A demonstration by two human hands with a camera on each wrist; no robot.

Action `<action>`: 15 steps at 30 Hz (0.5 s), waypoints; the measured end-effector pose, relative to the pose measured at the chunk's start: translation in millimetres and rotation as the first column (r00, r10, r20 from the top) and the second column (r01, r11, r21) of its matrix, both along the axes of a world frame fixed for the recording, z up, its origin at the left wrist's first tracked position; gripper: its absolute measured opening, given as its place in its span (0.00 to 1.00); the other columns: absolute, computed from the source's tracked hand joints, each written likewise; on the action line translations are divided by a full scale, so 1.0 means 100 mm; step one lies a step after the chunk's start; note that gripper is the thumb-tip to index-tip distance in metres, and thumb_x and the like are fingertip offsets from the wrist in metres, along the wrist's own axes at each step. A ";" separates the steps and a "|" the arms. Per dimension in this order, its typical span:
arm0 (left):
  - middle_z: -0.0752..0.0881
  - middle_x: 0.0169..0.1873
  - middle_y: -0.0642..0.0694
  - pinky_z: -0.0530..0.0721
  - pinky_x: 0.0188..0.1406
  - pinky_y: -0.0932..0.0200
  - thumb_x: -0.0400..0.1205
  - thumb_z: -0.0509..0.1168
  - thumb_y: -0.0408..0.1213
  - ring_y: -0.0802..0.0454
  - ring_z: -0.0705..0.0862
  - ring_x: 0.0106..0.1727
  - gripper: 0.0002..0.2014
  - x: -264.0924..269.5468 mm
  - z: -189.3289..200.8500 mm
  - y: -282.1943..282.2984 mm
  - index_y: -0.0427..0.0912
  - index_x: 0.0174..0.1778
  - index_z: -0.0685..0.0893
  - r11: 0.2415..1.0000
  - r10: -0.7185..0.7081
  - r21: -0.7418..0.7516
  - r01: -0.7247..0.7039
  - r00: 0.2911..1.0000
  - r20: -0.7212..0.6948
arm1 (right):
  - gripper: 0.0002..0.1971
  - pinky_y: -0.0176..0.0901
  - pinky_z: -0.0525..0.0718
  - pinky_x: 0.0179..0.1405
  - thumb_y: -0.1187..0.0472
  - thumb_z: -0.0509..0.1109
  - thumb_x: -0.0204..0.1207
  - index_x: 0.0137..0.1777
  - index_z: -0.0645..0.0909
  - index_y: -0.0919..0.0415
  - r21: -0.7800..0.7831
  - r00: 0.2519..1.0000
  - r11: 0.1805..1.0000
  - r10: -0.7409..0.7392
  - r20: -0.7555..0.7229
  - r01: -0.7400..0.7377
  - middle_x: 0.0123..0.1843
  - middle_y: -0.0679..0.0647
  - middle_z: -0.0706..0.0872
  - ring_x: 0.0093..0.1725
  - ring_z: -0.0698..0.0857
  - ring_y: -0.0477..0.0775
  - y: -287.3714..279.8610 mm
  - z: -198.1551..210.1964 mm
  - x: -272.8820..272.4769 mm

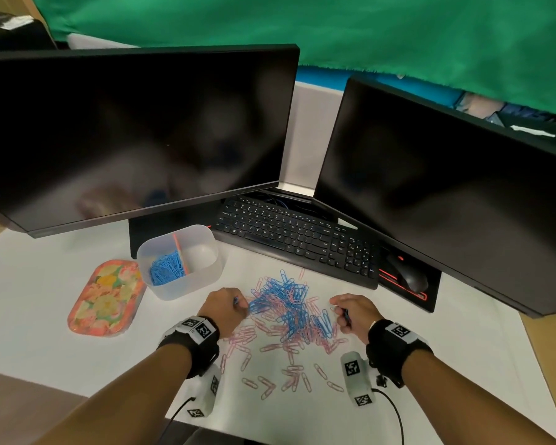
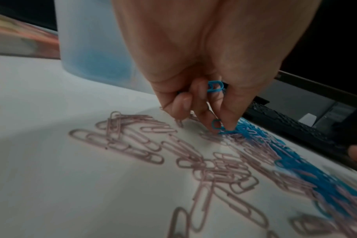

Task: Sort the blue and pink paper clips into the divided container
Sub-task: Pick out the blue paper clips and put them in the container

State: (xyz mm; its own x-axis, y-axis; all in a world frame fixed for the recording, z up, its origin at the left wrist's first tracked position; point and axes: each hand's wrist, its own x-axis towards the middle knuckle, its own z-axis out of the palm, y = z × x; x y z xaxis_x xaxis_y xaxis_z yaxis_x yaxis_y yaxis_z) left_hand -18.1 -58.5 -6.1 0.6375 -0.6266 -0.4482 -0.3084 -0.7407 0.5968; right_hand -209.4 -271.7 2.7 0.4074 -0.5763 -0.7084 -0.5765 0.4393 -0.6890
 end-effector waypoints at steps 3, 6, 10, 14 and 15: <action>0.90 0.42 0.49 0.80 0.34 0.70 0.76 0.69 0.32 0.51 0.87 0.42 0.07 0.01 0.00 0.03 0.49 0.37 0.87 0.998 0.043 -0.052 -0.046 0.997 -0.057 | 0.09 0.41 0.75 0.29 0.67 0.61 0.80 0.48 0.82 0.68 -0.133 0.953 0.960 0.214 -0.213 -0.245 0.36 0.57 0.78 0.29 0.74 0.53 0.06 0.03 0.02; 0.88 0.47 0.47 0.77 0.29 0.76 0.79 0.67 0.31 0.55 0.84 0.41 0.09 0.01 0.04 0.04 0.50 0.46 0.88 0.994 0.064 -0.077 -0.072 0.993 -0.098 | 0.08 0.45 0.82 0.47 0.64 0.63 0.76 0.44 0.84 0.65 -0.345 0.849 0.805 0.333 -0.411 -0.483 0.45 0.57 0.86 0.47 0.83 0.57 0.14 -0.02 0.02; 0.90 0.49 0.46 0.76 0.47 0.67 0.79 0.66 0.29 0.50 0.86 0.49 0.10 0.02 0.07 0.06 0.48 0.45 0.89 0.988 0.064 -0.127 -0.083 0.987 -0.148 | 0.05 0.37 0.73 0.45 0.67 0.69 0.71 0.42 0.76 0.58 -0.459 0.829 0.714 0.319 -0.458 -0.529 0.45 0.52 0.80 0.47 0.78 0.54 0.24 -0.06 0.00; 0.89 0.43 0.47 0.79 0.44 0.70 0.80 0.66 0.28 0.56 0.83 0.40 0.09 0.01 0.15 0.08 0.46 0.43 0.88 0.969 0.092 -0.208 -0.136 0.973 -0.211 | 0.08 0.36 0.69 0.34 0.71 0.66 0.71 0.41 0.71 0.59 -0.510 0.785 0.613 0.345 -0.515 -0.604 0.46 0.54 0.77 0.45 0.76 0.54 0.31 -0.05 0.03; 0.87 0.38 0.49 0.76 0.37 0.74 0.81 0.66 0.29 0.60 0.81 0.34 0.07 0.00 0.17 0.08 0.45 0.44 0.87 0.961 0.109 -0.226 -0.161 0.968 -0.227 | 0.09 0.34 0.67 0.31 0.73 0.65 0.71 0.39 0.70 0.58 -0.508 0.774 0.601 0.350 -0.527 -0.617 0.45 0.54 0.77 0.44 0.75 0.54 0.31 -0.06 0.04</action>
